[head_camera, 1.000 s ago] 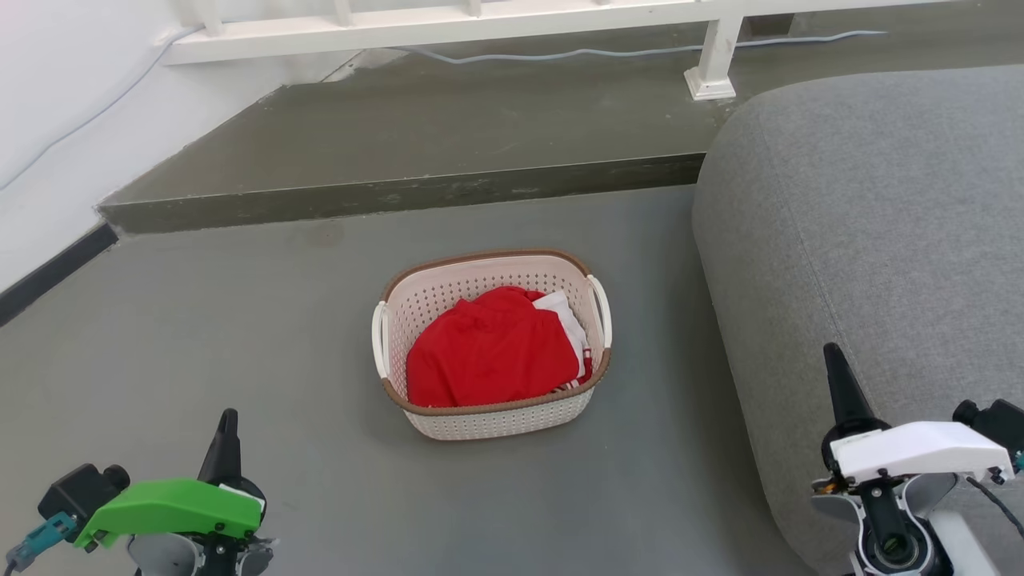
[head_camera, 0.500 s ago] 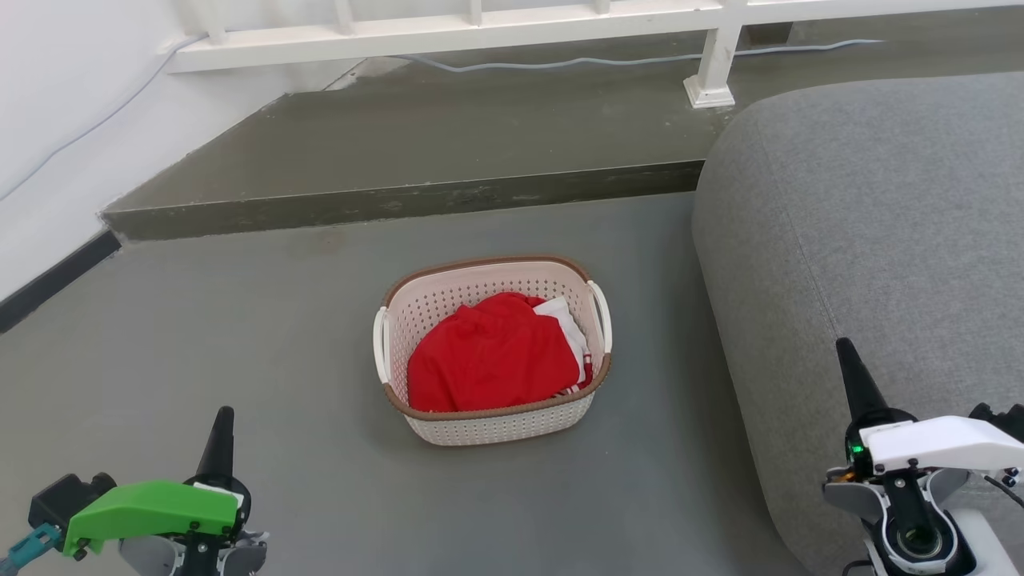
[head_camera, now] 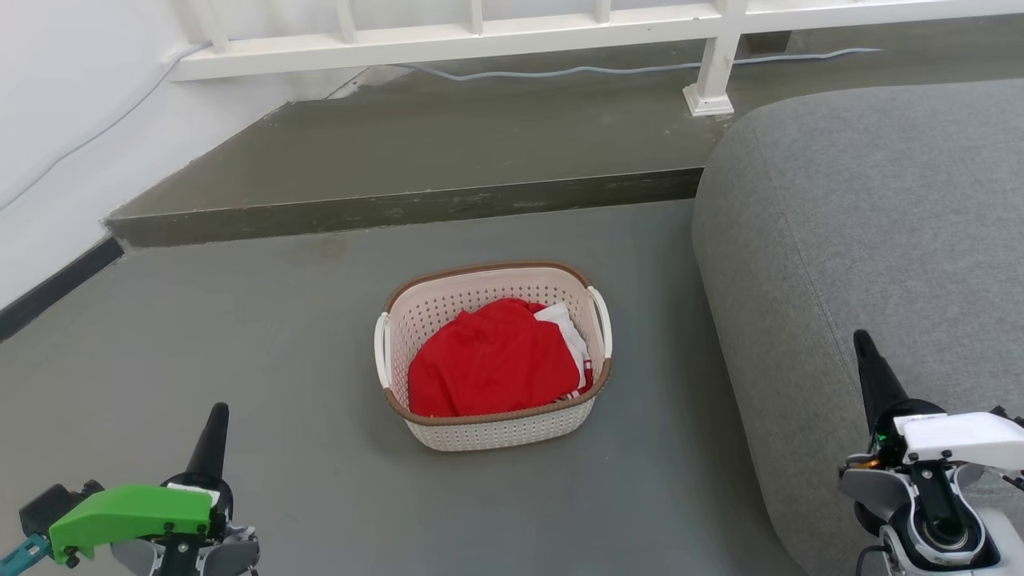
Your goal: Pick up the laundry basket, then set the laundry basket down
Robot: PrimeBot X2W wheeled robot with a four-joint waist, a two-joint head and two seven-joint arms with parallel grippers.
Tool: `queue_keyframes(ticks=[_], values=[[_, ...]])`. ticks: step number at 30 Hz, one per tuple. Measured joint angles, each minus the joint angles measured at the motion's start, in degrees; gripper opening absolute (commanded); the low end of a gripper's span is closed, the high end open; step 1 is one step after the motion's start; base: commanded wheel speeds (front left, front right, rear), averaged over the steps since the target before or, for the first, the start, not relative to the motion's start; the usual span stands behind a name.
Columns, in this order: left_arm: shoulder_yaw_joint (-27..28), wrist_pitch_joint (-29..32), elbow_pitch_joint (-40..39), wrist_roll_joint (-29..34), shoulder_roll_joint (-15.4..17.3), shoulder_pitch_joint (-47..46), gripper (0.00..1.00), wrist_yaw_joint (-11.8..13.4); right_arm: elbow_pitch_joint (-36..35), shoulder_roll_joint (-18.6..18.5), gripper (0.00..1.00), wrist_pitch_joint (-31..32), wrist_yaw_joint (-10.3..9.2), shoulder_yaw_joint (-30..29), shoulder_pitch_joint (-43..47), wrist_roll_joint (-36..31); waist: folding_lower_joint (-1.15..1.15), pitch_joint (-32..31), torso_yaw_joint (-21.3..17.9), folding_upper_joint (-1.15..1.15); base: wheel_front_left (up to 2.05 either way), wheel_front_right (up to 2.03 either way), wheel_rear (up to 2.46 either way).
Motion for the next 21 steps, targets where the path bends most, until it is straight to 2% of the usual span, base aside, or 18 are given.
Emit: queue_keyframes(ticks=[17,21], values=[[2.4,3.2,0.1,-12.0,-0.3,-1.0,0.00,-1.9,2.0,-0.6,0.00,2.4,2.81,-2.4,-1.6,12.9,0.00,-0.9,0.0,0.00,0.00,0.00,0.00],[2.6,3.2,0.1,-12.3,-0.4,-1.1,0.00,-1.9,2.3,-0.7,0.00,2.4,2.85,-2.5,-1.6,13.1,0.00,-0.9,0.0,0.00,0.00,0.00,0.00]])
